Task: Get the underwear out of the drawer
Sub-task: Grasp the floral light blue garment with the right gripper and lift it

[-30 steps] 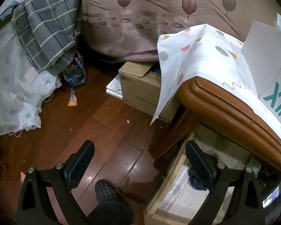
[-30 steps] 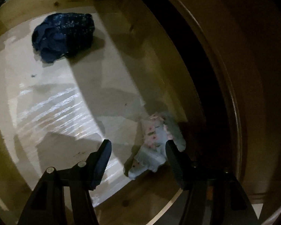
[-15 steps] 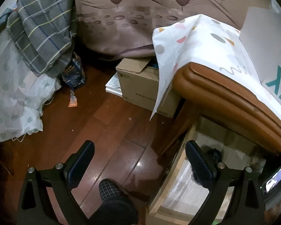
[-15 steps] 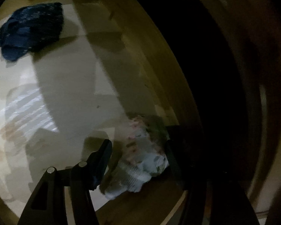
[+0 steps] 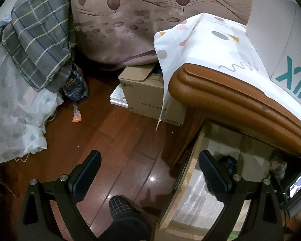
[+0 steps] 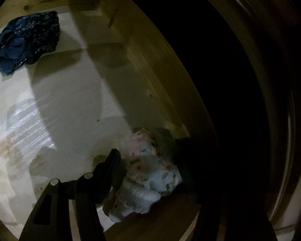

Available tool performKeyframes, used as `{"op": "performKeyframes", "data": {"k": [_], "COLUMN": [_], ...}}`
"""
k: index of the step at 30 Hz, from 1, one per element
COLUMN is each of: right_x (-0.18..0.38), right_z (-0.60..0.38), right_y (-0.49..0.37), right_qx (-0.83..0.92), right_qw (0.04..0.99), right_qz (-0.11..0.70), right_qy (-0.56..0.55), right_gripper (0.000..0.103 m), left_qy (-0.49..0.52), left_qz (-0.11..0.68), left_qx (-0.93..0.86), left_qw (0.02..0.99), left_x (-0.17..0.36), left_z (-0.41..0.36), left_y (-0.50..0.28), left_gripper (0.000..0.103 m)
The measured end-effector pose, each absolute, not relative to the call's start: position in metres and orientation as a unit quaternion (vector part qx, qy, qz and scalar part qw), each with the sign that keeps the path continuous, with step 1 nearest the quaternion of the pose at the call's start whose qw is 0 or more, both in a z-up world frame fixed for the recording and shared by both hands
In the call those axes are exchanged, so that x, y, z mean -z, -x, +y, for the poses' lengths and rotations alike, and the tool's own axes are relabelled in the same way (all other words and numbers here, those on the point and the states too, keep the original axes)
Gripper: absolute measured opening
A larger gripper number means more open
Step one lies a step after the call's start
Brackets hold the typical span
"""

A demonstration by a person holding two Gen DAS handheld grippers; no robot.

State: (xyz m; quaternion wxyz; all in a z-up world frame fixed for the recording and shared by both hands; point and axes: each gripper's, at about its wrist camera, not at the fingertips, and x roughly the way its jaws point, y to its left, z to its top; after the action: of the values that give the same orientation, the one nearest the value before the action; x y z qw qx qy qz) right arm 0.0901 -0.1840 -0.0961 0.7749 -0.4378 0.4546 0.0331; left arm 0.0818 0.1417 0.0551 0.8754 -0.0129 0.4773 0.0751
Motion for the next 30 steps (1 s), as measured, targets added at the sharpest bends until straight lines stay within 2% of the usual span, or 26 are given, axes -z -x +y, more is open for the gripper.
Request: {"op": "performKeyframes", "data": {"k": [1, 3, 4, 6, 8, 16, 18, 24, 26, 30], "right_x": [0.097, 0.097, 0.101, 0.099, 0.097, 0.073, 0.073, 0.064, 0.067, 0.064], "right_z": [-0.186, -0.191, -0.195, -0.197, -0.202, -0.208, -0.207, -0.202, -0.198, -0.193], "right_y": [-0.090, -0.086, -0.084, -0.083, -0.080, -0.059, -0.056, -0.053, -0.054, -0.063], "right_qx": [-0.033, -0.033, -0.033, -0.032, -0.044, -0.122, -0.127, -0.122, -0.115, -0.114], "right_qw": [0.775, 0.774, 0.769, 0.770, 0.775, 0.786, 0.782, 0.792, 0.792, 0.780], "right_qz": [0.456, 0.461, 0.469, 0.471, 0.480, 0.524, 0.531, 0.513, 0.503, 0.522], "right_qy": [0.436, 0.432, 0.432, 0.429, 0.408, 0.305, 0.301, 0.308, 0.325, 0.326], "right_gripper": [0.058, 0.049, 0.034, 0.032, 0.025, 0.023, 0.025, 0.044, 0.066, 0.067], "left_qy": [0.015, 0.017, 0.016, 0.015, 0.016, 0.012, 0.010, 0.015, 0.014, -0.002], "left_qz": [0.477, 0.476, 0.476, 0.474, 0.474, 0.475, 0.476, 0.477, 0.476, 0.474], "left_qx": [-0.074, -0.073, -0.073, -0.074, -0.074, -0.068, -0.066, -0.063, -0.059, -0.048], "left_qw": [0.876, 0.876, 0.876, 0.877, 0.877, 0.877, 0.877, 0.877, 0.877, 0.879], "left_x": [-0.055, -0.056, -0.056, -0.056, -0.055, -0.055, -0.055, -0.056, -0.057, -0.058], "left_z": [0.142, 0.143, 0.143, 0.143, 0.143, 0.141, 0.140, 0.138, 0.138, 0.132], "left_y": [-0.082, -0.081, -0.082, -0.083, -0.083, -0.081, -0.081, -0.080, -0.079, -0.077], "left_gripper": [0.097, 0.097, 0.097, 0.097, 0.097, 0.097, 0.097, 0.097, 0.097, 0.097]}}
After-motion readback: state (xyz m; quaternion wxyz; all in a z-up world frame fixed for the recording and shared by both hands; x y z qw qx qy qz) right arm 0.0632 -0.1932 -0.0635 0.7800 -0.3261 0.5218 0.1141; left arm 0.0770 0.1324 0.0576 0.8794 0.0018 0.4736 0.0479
